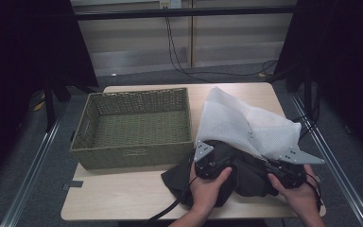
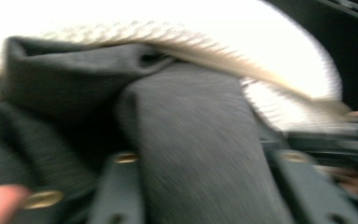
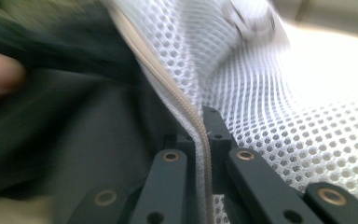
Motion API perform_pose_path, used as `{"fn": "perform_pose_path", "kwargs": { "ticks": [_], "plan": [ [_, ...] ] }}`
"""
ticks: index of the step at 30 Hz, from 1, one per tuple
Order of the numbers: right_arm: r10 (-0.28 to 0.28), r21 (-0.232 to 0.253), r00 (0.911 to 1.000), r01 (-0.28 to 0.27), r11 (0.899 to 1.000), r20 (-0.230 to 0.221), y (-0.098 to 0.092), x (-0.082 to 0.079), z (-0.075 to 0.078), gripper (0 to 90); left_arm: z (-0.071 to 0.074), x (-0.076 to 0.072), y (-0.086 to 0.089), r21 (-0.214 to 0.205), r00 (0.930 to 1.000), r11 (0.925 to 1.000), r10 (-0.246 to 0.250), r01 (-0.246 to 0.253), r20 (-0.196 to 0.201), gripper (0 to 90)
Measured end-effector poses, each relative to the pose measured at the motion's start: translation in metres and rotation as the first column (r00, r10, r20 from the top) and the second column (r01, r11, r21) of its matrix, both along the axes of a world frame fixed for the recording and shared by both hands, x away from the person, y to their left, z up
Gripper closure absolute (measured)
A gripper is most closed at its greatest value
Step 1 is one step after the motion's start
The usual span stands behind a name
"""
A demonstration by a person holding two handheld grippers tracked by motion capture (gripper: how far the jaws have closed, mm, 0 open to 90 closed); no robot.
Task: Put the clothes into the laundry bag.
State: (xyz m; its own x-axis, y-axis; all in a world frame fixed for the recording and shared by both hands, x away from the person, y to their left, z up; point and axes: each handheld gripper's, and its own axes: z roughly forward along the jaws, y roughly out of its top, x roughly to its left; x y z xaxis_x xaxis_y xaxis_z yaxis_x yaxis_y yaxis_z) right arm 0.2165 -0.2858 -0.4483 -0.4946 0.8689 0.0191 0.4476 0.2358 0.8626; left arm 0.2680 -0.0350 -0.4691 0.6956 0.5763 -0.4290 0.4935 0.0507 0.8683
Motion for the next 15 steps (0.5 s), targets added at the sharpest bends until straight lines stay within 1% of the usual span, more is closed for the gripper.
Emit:
{"fn": "perform_pose_path", "kwargs": {
  "ticks": [1,2,3,5,6,7,8,9,10,11,12,13,14,15],
  "plan": [
    [-0.007,0.003,0.9990,0.008,1.000,-0.043,-0.002,0.005,-0.007,87.1,0.003,-0.001,0.003,0.008,0.9997,0.9997,-0.024,0.024,0.004,47.4],
    [-0.021,0.011,0.9974,0.021,1.000,-0.069,-0.003,0.009,-0.014,86.7,0.005,-0.002,0.006,0.016,0.9994,0.9993,-0.035,0.035,0.006,43.1],
    [-0.031,0.008,0.9960,0.032,0.999,-0.084,-0.003,0.011,-0.020,86.7,0.008,-0.004,0.010,0.018,0.9988,0.9987,-0.048,0.048,0.009,39.9],
    [-0.050,-0.030,0.9948,0.048,0.998,-0.089,-0.002,0.015,-0.028,86.7,0.012,-0.009,0.018,0.045,0.9969,0.9971,-0.063,0.061,0.047,34.5],
    [-0.054,-0.025,0.9940,0.052,0.998,-0.095,-0.003,0.017,-0.028,86.7,0.013,-0.011,0.020,0.070,0.9950,0.9951,-0.075,0.070,0.067,33.6],
    [-0.062,-0.017,0.9935,0.061,0.998,-0.096,-0.004,0.018,-0.028,86.8,0.012,-0.012,0.021,0.094,0.9925,0.9912,-0.099,0.092,0.072,32.0],
    [-0.070,-0.010,0.9930,0.070,0.998,-0.095,-0.004,0.018,-0.027,87.1,0.009,-0.011,0.017,0.098,0.9908,0.9877,-0.127,0.122,0.045,28.8],
    [-0.079,0.003,0.9930,0.079,0.997,-0.088,-0.004,0.018,-0.026,87.2,0.004,-0.009,0.012,0.121,0.9826,0.9754,-0.186,0.184,0.002,25.9],
    [-0.079,0.019,0.9940,0.081,0.997,-0.076,-0.003,0.017,-0.024,87.4,-0.004,-0.007,0.004,0.143,0.9688,0.9582,-0.243,0.248,-0.048,22.2],
    [-0.068,0.042,0.9961,0.070,0.997,-0.056,0.000,0.016,-0.021,87.5,-0.008,-0.009,-0.002,0.163,0.9639,0.9503,-0.259,0.266,-0.063,18.7],
    [-0.055,0.061,0.9979,0.057,0.997,-0.035,0.002,0.015,-0.019,87.7,-0.014,-0.010,-0.009,0.204,0.9583,0.9363,-0.279,0.286,-0.062,17.2],
    [-0.033,0.085,0.9992,0.035,0.996,-0.021,0.006,0.013,-0.016,87.8,-0.018,-0.012,-0.016,0.242,0.9572,0.9263,-0.282,0.289,-0.062,15.9],
    [-0.014,0.097,0.9998,0.015,0.995,-0.013,0.009,0.012,-0.014,87.9,-0.021,-0.015,-0.023,0.273,0.9612,0.9218,-0.270,0.275,-0.059,15.5],
    [0.004,0.112,0.9999,-0.003,0.994,-0.010,0.013,0.011,-0.013,88.0,-0.024,-0.016,-0.027,0.308,0.9684,0.9190,-0.247,0.245,-0.036,17.5]
  ]
}}
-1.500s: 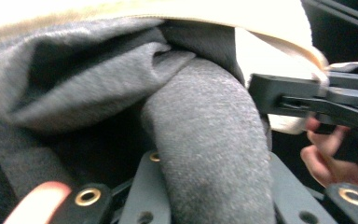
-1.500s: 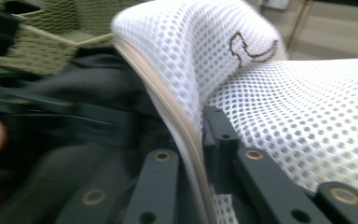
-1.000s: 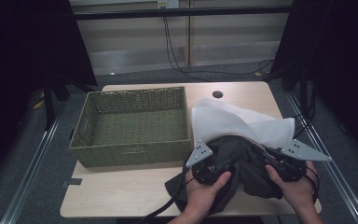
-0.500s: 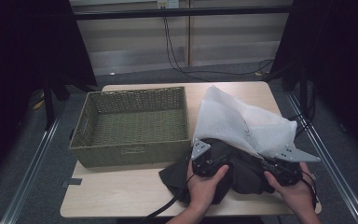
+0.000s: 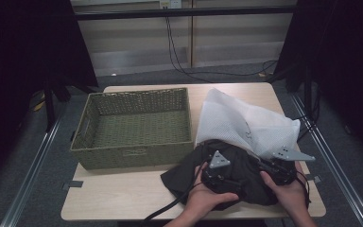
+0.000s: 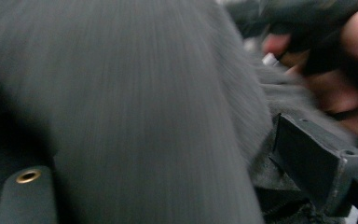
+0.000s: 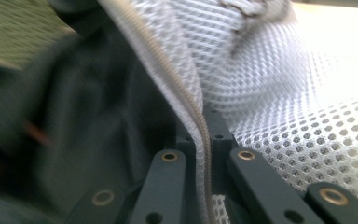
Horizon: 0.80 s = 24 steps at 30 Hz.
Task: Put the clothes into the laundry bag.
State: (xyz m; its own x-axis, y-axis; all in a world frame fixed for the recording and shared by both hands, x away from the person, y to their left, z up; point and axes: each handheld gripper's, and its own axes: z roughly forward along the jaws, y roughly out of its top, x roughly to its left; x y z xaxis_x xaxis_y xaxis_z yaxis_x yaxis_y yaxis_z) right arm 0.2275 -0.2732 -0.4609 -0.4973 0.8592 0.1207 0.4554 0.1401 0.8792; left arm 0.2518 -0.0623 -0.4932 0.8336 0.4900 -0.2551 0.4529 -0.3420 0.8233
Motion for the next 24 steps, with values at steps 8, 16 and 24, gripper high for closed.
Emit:
{"fn": "perform_pose_path", "kwargs": {
  "ticks": [8,16,24],
  "plan": [
    [0.064,0.021,0.9959,-0.066,0.998,0.064,0.005,-0.009,0.009,88.2,-0.001,0.006,0.001,-0.156,0.9901,0.9785,0.127,-0.135,-0.058,82.1],
    [0.101,-0.035,0.9869,-0.097,0.995,0.126,0.003,-0.034,0.021,88.2,0.031,0.007,0.016,-0.476,0.9615,0.8356,0.245,-0.275,-0.125,83.1],
    [-0.045,-0.124,0.9970,0.036,0.992,-0.063,-0.009,-0.022,-0.004,88.3,0.007,0.022,0.005,-0.352,0.9607,0.8993,0.205,-0.260,-0.188,71.3]
  ]
}}
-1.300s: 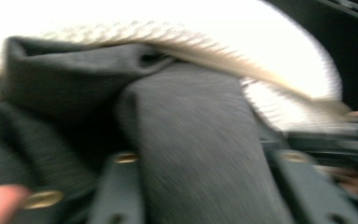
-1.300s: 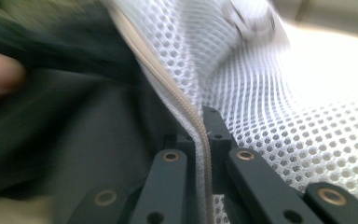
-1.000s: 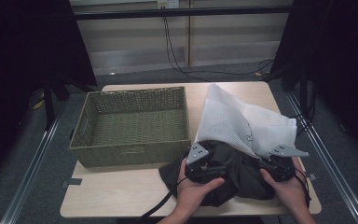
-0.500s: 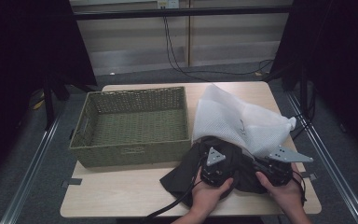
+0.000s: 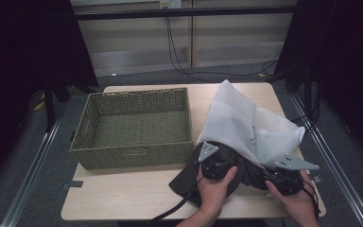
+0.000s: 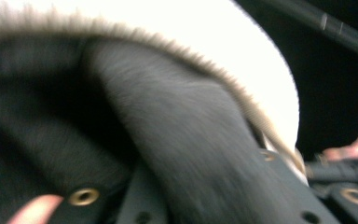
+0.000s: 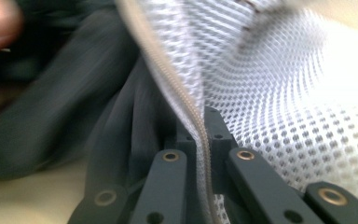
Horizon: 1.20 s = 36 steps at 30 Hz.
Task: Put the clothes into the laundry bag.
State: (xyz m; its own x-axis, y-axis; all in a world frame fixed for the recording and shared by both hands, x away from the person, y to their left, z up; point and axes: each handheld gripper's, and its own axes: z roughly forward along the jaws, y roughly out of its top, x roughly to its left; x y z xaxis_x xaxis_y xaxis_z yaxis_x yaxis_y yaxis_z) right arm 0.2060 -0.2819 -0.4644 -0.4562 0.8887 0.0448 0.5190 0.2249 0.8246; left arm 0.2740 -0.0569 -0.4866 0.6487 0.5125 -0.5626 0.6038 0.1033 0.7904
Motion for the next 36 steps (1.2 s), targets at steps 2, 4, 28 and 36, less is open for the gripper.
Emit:
{"fn": "perform_pose_path", "kwargs": {
  "ticks": [2,4,28,36],
  "plan": [
    [-0.021,0.000,0.9994,0.021,1.000,-0.027,-0.005,0.003,-0.006,87.9,0.004,-0.002,0.002,0.044,0.9971,0.9964,-0.073,0.072,0.020,60.2],
    [-0.028,0.010,0.9993,0.028,1.000,-0.025,-0.007,0.004,-0.007,87.6,0.015,-0.010,0.006,0.108,0.9873,0.9866,-0.132,0.122,0.089,45.2],
    [0.035,0.062,0.9799,-0.048,0.997,0.197,0.024,0.009,0.031,87.9,-0.017,-0.002,0.037,0.321,0.9744,0.9215,-0.223,0.219,-0.023,85.8],
    [0.164,0.030,0.9215,-0.186,0.982,0.352,0.040,-0.008,0.050,88.0,0.022,-0.024,0.016,-0.031,0.9430,0.9532,-0.292,0.301,0.159,86.0]
  ]
}}
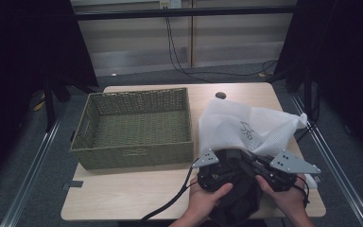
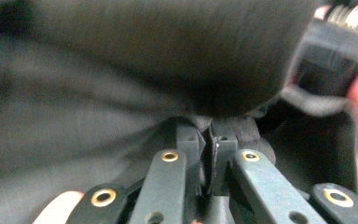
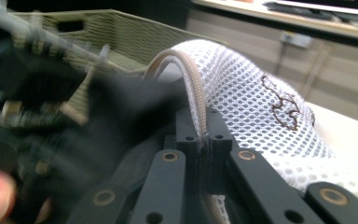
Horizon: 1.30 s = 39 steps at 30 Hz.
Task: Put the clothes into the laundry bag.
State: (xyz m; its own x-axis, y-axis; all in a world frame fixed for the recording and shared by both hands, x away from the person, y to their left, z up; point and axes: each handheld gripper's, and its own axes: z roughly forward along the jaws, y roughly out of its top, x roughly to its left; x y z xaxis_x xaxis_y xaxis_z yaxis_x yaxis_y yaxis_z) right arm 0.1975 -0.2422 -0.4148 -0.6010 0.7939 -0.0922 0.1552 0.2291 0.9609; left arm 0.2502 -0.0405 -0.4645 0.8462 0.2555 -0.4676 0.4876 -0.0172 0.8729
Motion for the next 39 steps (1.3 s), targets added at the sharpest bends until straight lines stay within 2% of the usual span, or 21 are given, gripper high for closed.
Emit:
{"fn": "perform_pose_path", "kwargs": {
  "ticks": [3,4,6,8,10,11,13,15,17,21,23,24,26,28,29,30,32,33,34,36,39],
  "plan": [
    [0.024,0.015,0.9997,-0.024,1.000,0.010,-0.004,-0.011,0.007,87.8,0.000,0.006,-0.005,-0.002,0.9903,0.9908,0.135,-0.135,-0.033,86.1],
    [0.030,0.008,0.9995,-0.030,1.000,0.008,-0.006,-0.012,0.007,87.8,-0.005,0.011,-0.004,0.016,0.9753,0.9769,0.214,-0.213,-0.056,86.0],
    [0.016,0.001,0.9993,-0.016,1.000,-0.033,-0.010,-0.015,0.001,87.9,-0.023,0.025,0.002,0.057,0.9213,0.9329,0.360,-0.356,-0.147,86.0],
    [-0.030,-0.029,0.9943,0.027,0.999,-0.102,-0.013,-0.013,-0.010,87.9,-0.038,0.036,0.007,0.079,0.8988,0.9309,0.365,-0.356,-0.243,85.2],
    [-0.080,-0.044,0.9783,0.073,0.996,-0.191,-0.019,-0.006,-0.024,87.9,-0.046,0.037,0.012,0.075,0.9115,0.9620,0.273,-0.262,-0.308,81.3],
    [-0.092,-0.036,0.9751,0.086,0.996,-0.202,-0.022,-0.004,-0.030,87.9,-0.045,0.034,0.015,0.082,0.9310,0.9757,0.218,-0.203,-0.293,74.8],
    [-0.099,-0.026,0.9723,0.095,0.995,-0.212,-0.026,-0.002,-0.031,87.7,-0.036,0.023,0.024,0.126,0.9699,0.9822,0.161,-0.139,-0.183,56.9],
    [-0.110,-0.032,0.9723,0.106,0.994,-0.206,-0.027,0.000,-0.030,87.5,-0.026,0.012,0.040,0.102,0.9894,0.9890,0.116,-0.108,-0.087,47.7],
    [-0.131,-0.031,0.9633,0.127,0.991,-0.234,-0.029,0.005,-0.033,87.3,-0.019,0.005,0.059,0.117,0.9911,0.9862,0.123,-0.117,-0.050,41.6],
    [-0.138,0.009,0.9501,0.147,0.989,-0.279,-0.031,0.011,-0.040,87.2,-0.035,-0.004,0.075,0.231,0.9878,0.9695,0.111,-0.083,-0.109,21.1],
    [-0.132,0.013,0.9506,0.141,0.990,-0.281,-0.029,0.011,-0.039,87.2,-0.044,-0.009,0.067,0.306,0.9891,0.9496,0.105,-0.069,-0.103,17.6],
    [-0.126,0.010,0.9521,0.134,0.991,-0.279,-0.028,0.011,-0.039,87.2,-0.044,-0.010,0.060,0.353,0.9908,0.9337,0.100,-0.061,-0.091,16.5],
    [-0.113,0.014,0.9517,0.122,0.992,-0.286,-0.024,0.011,-0.040,87.1,-0.041,-0.011,0.042,0.472,0.9932,0.8773,0.113,-0.085,-0.030,16.8],
    [-0.108,0.011,0.9513,0.116,0.993,-0.289,-0.022,0.011,-0.042,87.1,-0.040,-0.014,0.030,0.538,0.9898,0.8314,0.134,-0.139,0.049,20.0],
    [-0.103,0.012,0.9510,0.111,0.994,-0.292,-0.021,0.011,-0.043,87.2,-0.038,-0.016,0.024,0.585,0.9852,0.7924,0.140,-0.171,0.098,25.8],
    [-0.094,0.010,0.9512,0.101,0.995,-0.294,-0.020,0.012,-0.045,87.2,-0.037,-0.017,0.019,0.613,0.9804,0.7658,0.137,-0.196,0.141,33.0],
    [-0.085,0.019,0.9478,0.095,0.995,-0.307,-0.019,0.013,-0.048,87.3,-0.036,-0.017,0.012,0.615,0.9805,0.7643,0.133,-0.194,0.144,48.1],
    [-0.078,0.021,0.9476,0.089,0.996,-0.310,-0.018,0.014,-0.048,87.3,-0.033,-0.014,0.010,0.629,0.9809,0.7538,0.118,-0.190,0.155,52.7],
    [-0.072,0.029,0.9464,0.085,0.996,-0.315,-0.017,0.014,-0.049,87.3,-0.033,-0.013,0.007,0.606,0.9836,0.7754,0.118,-0.177,0.137,59.3],
    [-0.056,0.037,0.9484,0.072,0.997,-0.312,-0.014,0.014,-0.048,87.3,-0.033,-0.012,0.001,0.566,0.9814,0.8039,0.116,-0.183,0.152,73.3],
    [-0.034,0.023,0.9586,0.043,0.999,-0.283,-0.006,0.014,-0.047,87.3,-0.030,-0.016,-0.010,0.476,0.9731,0.8542,0.135,-0.210,0.186,79.2]
  ]
}}
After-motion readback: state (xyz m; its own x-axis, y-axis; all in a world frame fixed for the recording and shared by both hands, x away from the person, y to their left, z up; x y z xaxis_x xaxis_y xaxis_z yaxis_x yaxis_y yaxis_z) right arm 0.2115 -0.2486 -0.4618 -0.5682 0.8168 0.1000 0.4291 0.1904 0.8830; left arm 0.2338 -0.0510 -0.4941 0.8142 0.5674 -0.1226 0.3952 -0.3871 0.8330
